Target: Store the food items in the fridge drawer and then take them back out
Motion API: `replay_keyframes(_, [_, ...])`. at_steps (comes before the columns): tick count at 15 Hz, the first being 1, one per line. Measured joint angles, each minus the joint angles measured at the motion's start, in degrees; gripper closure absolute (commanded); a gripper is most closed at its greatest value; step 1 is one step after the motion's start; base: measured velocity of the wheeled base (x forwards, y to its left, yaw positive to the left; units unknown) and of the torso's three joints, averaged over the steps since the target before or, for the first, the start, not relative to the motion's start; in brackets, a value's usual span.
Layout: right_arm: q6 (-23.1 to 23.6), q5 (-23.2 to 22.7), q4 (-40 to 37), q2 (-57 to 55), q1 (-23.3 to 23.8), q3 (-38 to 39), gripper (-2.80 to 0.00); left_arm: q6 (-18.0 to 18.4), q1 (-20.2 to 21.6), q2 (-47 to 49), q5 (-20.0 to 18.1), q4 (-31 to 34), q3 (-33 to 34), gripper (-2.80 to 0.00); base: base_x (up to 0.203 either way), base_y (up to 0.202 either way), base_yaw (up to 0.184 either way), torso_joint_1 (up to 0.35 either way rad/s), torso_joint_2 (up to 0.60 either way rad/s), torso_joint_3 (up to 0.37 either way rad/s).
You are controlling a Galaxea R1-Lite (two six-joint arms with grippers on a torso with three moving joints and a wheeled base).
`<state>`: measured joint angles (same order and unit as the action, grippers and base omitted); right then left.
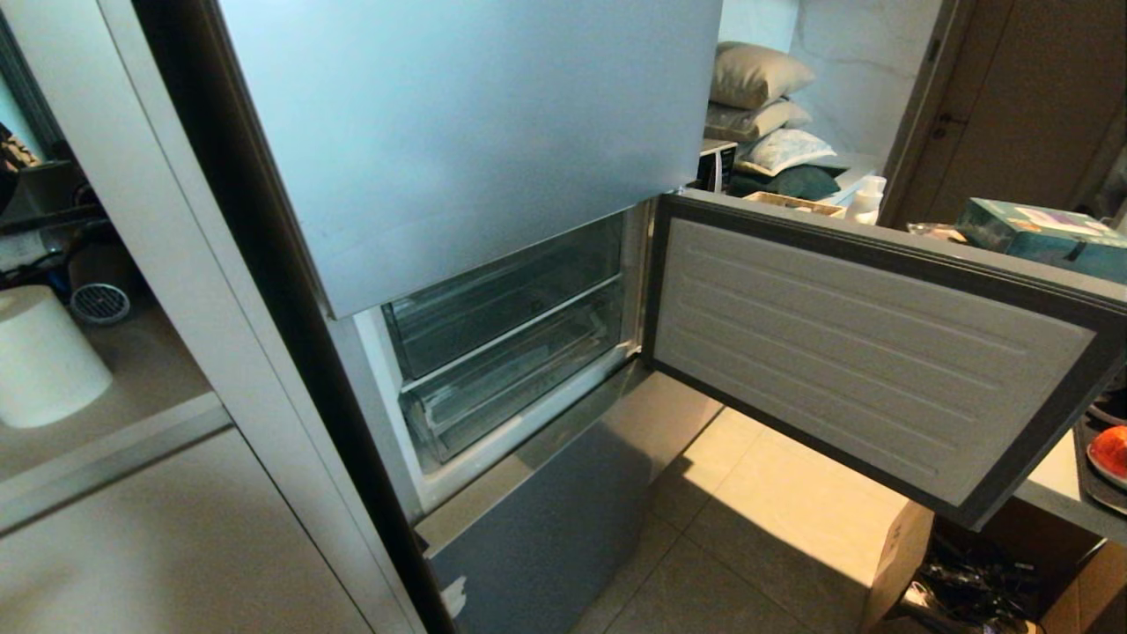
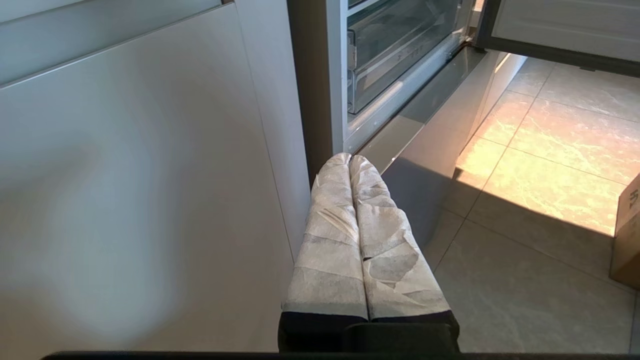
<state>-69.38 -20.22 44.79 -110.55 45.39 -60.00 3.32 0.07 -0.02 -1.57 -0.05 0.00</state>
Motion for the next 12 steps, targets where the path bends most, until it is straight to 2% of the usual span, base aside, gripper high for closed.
replay_keyframes(4, [-0.20, -2.98, -0.26, -2.84, -3.30, -1.77, 0.00, -0.02, 0.00, 0.00, 0.00, 0.00, 0.00, 0.00, 0.000, 0.000, 0.000, 0.002, 0.00, -0.007])
replay_keyframes(8, [-0.07, -3.66, -2.00, -2.74, -5.64, -1.38, 0.00, -0.02, 0.00, 0.00, 0.00, 0.00, 0.00, 0.00, 0.000, 0.000, 0.000, 0.000, 0.00, 0.000])
replay_keyframes(12, [0.13, -9.94, -6.25, 1.09, -6.22, 2.77, 0.00, -0.02, 0.00, 0.00, 0.01, 0.00, 0.00, 0.00, 0.000, 0.000, 0.000, 0.000, 0.00, 0.000])
